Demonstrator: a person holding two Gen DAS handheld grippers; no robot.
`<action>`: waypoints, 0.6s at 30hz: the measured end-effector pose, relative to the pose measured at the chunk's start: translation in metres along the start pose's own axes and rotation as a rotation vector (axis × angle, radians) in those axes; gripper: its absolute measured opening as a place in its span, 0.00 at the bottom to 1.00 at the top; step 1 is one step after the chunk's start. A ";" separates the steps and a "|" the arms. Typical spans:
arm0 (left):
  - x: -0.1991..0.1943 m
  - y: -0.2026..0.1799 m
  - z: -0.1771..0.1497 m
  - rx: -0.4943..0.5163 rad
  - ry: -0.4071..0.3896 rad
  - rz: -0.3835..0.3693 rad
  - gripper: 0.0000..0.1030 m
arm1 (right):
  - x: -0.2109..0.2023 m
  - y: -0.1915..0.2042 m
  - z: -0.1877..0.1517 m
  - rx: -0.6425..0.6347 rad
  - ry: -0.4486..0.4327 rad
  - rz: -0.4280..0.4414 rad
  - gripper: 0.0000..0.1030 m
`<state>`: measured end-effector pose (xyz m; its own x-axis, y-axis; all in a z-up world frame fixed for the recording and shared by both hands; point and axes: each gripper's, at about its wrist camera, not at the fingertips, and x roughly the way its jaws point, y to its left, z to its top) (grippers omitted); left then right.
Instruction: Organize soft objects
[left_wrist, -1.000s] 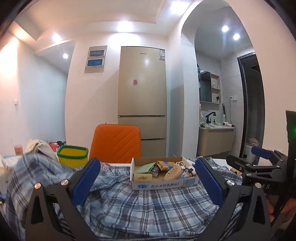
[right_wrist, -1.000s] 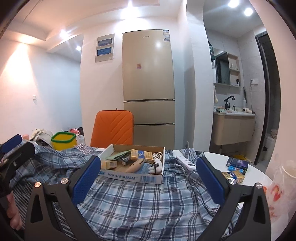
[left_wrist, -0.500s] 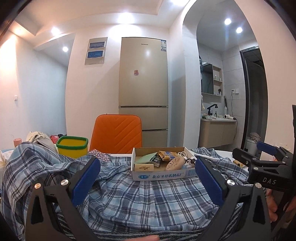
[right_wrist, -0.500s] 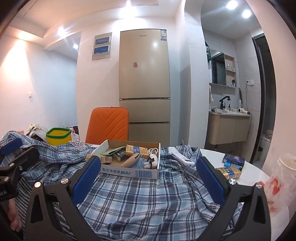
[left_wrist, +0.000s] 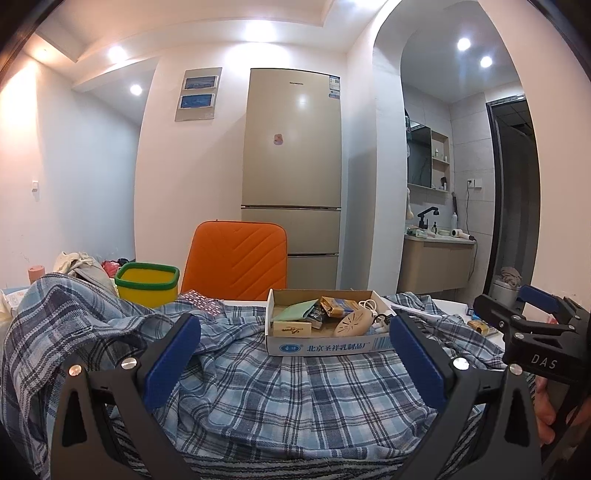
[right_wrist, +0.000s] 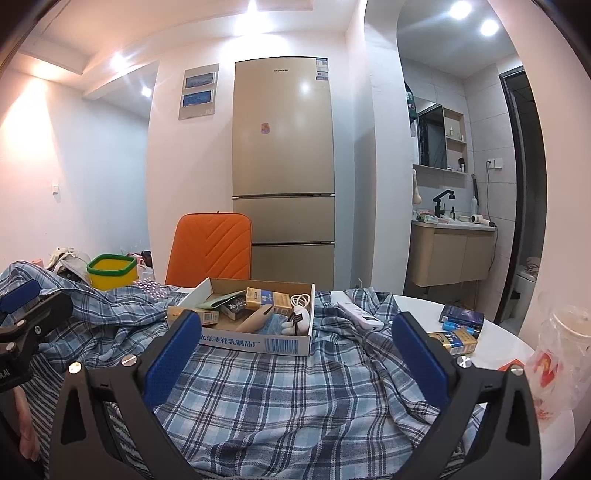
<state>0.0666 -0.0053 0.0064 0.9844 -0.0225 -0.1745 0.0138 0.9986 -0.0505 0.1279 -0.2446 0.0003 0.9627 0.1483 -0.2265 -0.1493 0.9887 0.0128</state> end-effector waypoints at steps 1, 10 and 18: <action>0.000 0.000 0.000 0.001 -0.001 0.000 1.00 | 0.000 0.000 0.000 0.001 0.001 0.000 1.00; 0.003 0.002 -0.001 -0.007 0.015 0.000 1.00 | 0.002 0.000 0.000 0.000 0.013 0.001 1.00; 0.004 0.003 0.000 -0.003 0.018 0.004 1.00 | 0.001 0.000 0.000 0.003 0.009 0.000 1.00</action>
<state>0.0701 -0.0021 0.0052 0.9810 -0.0193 -0.1929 0.0093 0.9986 -0.0526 0.1293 -0.2448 -0.0001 0.9606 0.1480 -0.2352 -0.1486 0.9888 0.0154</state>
